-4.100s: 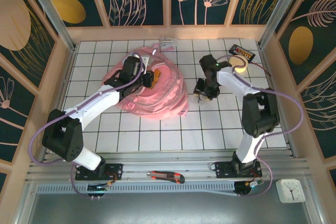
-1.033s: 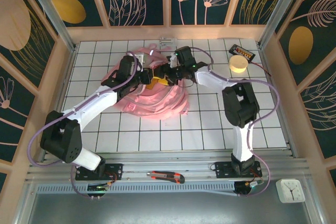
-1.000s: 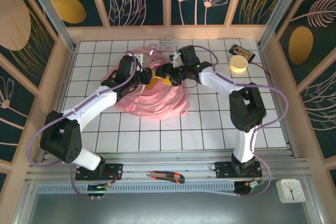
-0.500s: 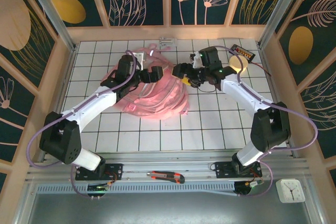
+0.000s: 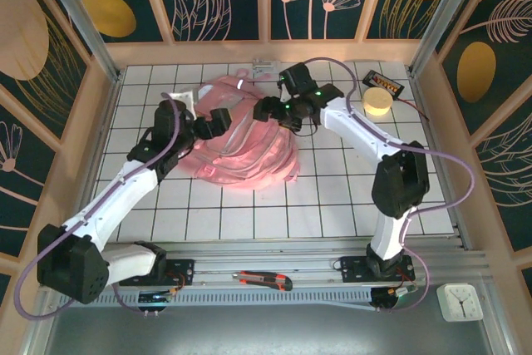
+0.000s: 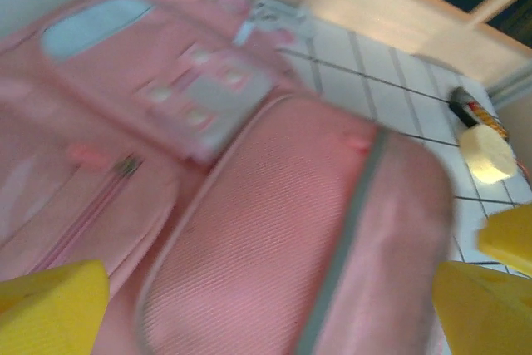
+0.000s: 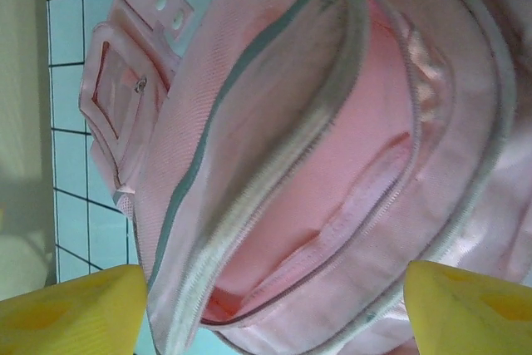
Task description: Pack the student bag
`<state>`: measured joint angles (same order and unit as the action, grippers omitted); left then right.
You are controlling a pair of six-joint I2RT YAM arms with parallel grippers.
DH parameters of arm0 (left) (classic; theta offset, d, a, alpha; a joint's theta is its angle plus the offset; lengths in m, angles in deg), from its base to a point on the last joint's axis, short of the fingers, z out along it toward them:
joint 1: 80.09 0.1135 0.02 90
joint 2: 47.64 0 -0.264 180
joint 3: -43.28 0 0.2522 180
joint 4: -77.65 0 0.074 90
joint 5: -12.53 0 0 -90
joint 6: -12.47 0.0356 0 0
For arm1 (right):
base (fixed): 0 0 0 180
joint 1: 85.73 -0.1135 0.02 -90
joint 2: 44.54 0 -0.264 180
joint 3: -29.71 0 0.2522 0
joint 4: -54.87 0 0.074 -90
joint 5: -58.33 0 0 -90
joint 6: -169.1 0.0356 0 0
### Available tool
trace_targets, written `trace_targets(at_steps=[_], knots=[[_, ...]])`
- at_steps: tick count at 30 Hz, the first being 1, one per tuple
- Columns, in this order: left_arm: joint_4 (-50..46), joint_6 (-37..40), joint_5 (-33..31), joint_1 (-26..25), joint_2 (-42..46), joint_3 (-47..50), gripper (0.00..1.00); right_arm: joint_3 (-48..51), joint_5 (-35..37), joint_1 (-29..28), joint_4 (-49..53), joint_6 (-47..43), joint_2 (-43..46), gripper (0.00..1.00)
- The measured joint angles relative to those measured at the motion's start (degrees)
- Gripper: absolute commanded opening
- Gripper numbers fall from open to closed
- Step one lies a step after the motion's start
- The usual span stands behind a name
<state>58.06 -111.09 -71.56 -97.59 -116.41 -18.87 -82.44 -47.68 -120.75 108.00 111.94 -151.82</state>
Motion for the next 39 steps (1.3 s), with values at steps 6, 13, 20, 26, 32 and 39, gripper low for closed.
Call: trace_targets(at_steps=[6, 13, 20, 26, 32, 39], knots=[[0.5, -7.0, 6.2, 8.4, 0.0, 6.9, 0.93, -6.4, 4.7, -0.5, 5.2, -1.1, -7.4, 0.73], [4.1, -13.8, 12.4, 14.0, 0.0, 11.5, 0.91, -5.7, 6.8, -0.6, 7.6, -1.4, -8.9, 0.55], [9.3, -19.9, 17.3, 16.2, -2.8, 15.2, 0.83, -5.7, 7.0, -0.6, 7.6, -1.4, -8.9, 0.56], [15.0, -25.5, 20.6, 16.5, -5.9, 18.6, 0.76, -5.7, 7.5, -0.5, 7.6, -1.5, -8.7, 0.56], [21.2, -29.5, 22.4, 16.5, -10.0, 19.0, 0.65, -5.7, 7.6, -0.4, 7.8, -1.5, -7.7, 0.56], [25.5, -31.6, 23.8, 16.5, -14.4, 18.8, 0.47, -5.7, 7.7, -0.3, 8.9, -1.5, -6.2, 0.56]])
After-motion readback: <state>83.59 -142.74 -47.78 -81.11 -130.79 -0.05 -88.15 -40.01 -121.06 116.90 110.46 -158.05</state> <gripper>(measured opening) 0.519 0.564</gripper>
